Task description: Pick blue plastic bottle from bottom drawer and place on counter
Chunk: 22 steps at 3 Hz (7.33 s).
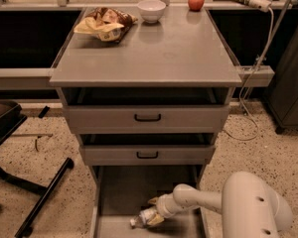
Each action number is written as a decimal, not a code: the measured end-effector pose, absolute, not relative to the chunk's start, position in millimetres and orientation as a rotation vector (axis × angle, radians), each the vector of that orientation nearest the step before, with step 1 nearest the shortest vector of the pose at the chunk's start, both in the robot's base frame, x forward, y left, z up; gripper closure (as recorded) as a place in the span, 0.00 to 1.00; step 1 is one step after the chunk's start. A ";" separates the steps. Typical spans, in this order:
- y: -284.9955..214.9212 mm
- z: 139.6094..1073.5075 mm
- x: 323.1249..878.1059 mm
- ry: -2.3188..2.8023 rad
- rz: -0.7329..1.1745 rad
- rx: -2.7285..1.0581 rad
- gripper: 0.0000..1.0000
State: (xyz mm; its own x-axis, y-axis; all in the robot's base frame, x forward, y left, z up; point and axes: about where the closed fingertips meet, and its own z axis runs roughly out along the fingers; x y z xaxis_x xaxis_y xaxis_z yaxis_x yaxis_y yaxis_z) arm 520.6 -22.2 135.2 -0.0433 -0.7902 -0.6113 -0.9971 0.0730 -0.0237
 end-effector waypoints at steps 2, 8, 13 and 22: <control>-37.3 158.7 513.1 1.870 0.559 -1.694 0.88; -82.8 553.4 503.0 1.369 0.330 -1.560 1.00; -80.2 799.2 547.0 1.236 0.221 -1.629 1.00; -33.7 911.2 742.9 1.086 0.128 -1.746 1.00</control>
Offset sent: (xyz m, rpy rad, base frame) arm -0.0227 -0.0587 0.0861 0.1394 -0.1360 -0.1609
